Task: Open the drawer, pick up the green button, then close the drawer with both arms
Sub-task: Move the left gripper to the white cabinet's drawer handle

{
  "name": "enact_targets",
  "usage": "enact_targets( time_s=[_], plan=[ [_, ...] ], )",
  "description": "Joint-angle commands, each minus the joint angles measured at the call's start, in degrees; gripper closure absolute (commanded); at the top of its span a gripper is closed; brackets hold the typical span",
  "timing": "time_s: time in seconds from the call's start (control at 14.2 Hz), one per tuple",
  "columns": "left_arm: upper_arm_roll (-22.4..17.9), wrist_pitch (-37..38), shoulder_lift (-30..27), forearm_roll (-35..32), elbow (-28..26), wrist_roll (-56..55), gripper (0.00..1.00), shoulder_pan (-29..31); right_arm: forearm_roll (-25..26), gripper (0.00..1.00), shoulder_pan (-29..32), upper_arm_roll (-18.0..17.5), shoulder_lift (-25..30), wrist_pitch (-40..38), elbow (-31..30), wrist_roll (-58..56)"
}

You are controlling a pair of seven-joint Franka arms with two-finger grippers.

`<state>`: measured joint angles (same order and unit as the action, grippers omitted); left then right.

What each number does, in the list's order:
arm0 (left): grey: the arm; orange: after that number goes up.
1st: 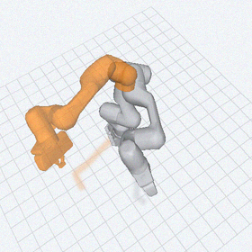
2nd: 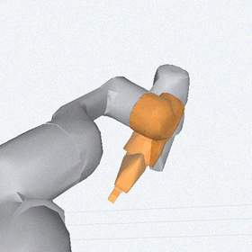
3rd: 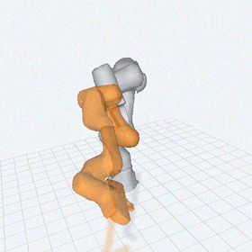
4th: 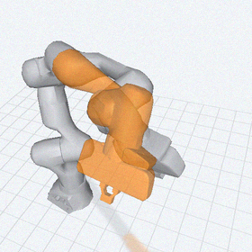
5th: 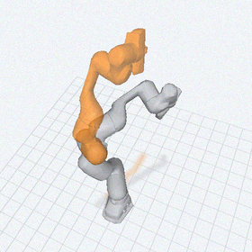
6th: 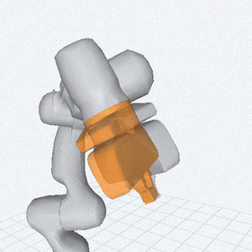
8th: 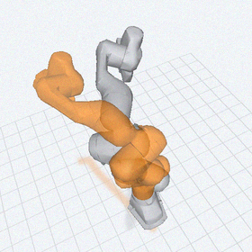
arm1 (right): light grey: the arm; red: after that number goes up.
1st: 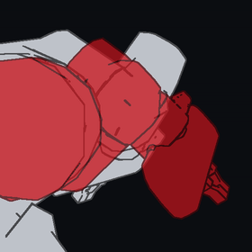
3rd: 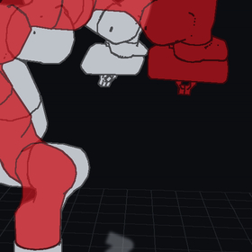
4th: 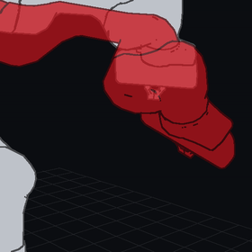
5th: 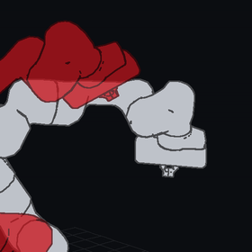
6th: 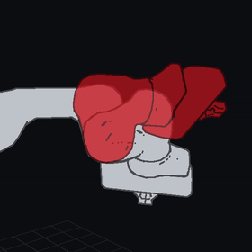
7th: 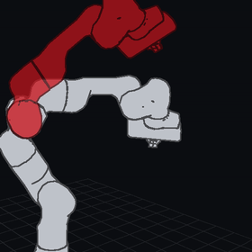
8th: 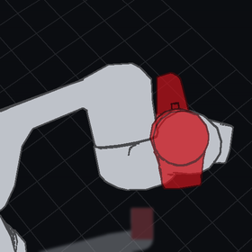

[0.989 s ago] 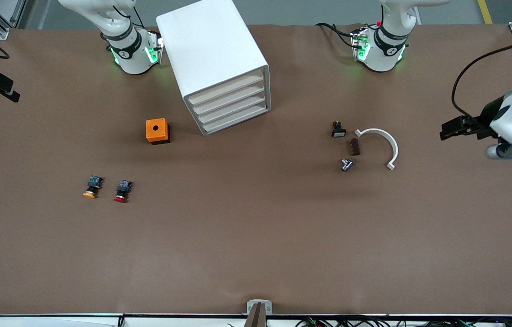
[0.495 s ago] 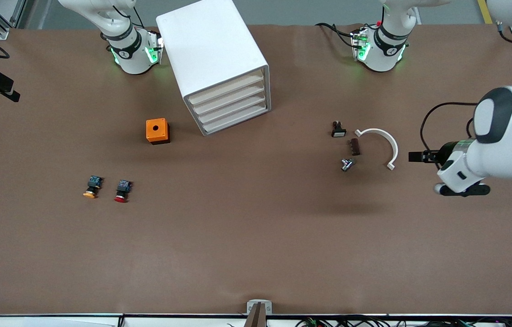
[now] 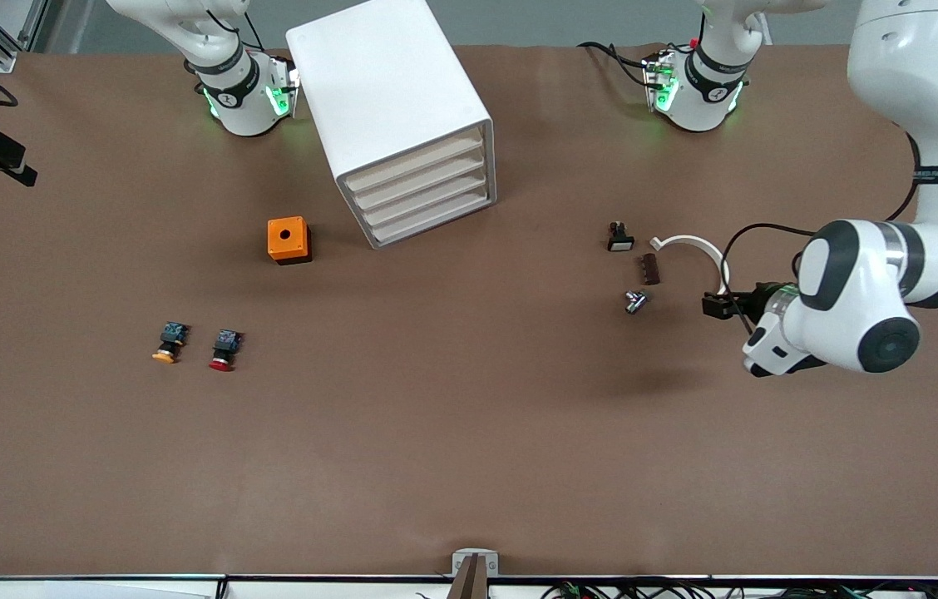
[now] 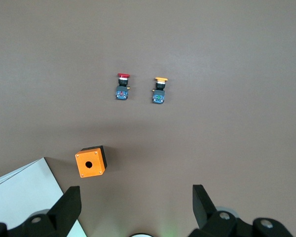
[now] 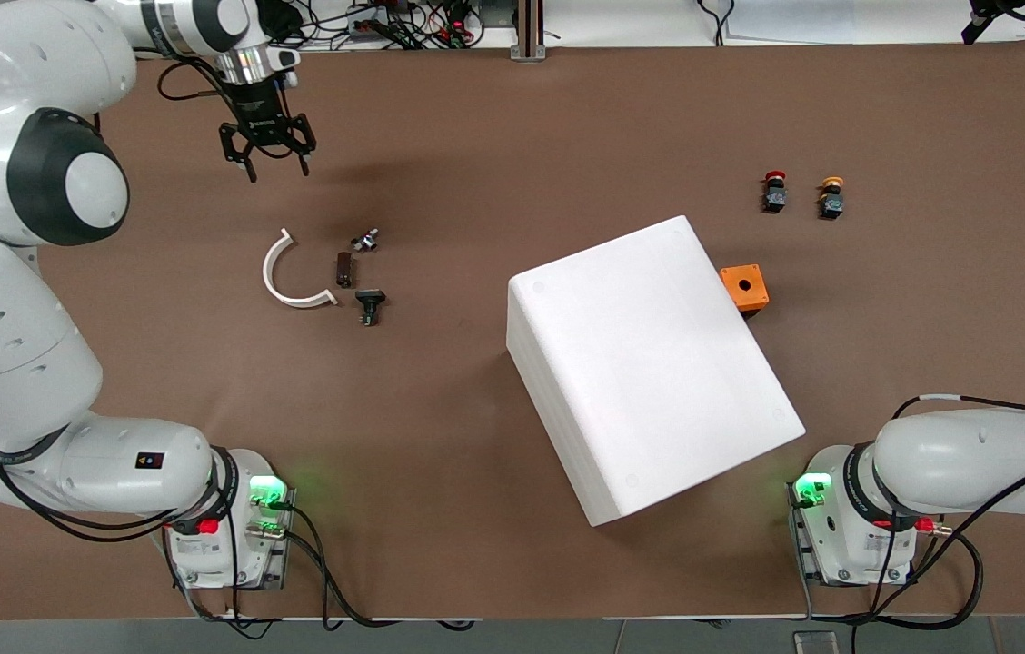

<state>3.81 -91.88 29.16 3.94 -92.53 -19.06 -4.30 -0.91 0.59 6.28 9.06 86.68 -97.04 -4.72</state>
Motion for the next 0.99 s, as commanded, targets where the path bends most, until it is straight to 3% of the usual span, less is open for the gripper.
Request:
enact_targets(
  time_s=[0.0, 0.35, 0.92],
  plan=[
    [0.32, 1.09, 0.55, 1.41, 1.92, -8.24, 0.0, -3.6, -0.15, 0.0, -0.32, 0.05, 1.66, -0.19, -1.4, 0.95],
    [0.32, 1.52, 1.77, 14.14, 4.98, -31.95, 0.0, -12.56, -0.06, 0.0, -0.32, -0.74, 1.66, -0.11, -1.31, 0.95],
    [0.58, 1.7, 13.11, 35.95, 16.15, -69.75, 0.0, -19.87, -0.06, 0.0, -0.32, -0.65, 1.66, -0.81, -1.13, 0.95]
  ],
)
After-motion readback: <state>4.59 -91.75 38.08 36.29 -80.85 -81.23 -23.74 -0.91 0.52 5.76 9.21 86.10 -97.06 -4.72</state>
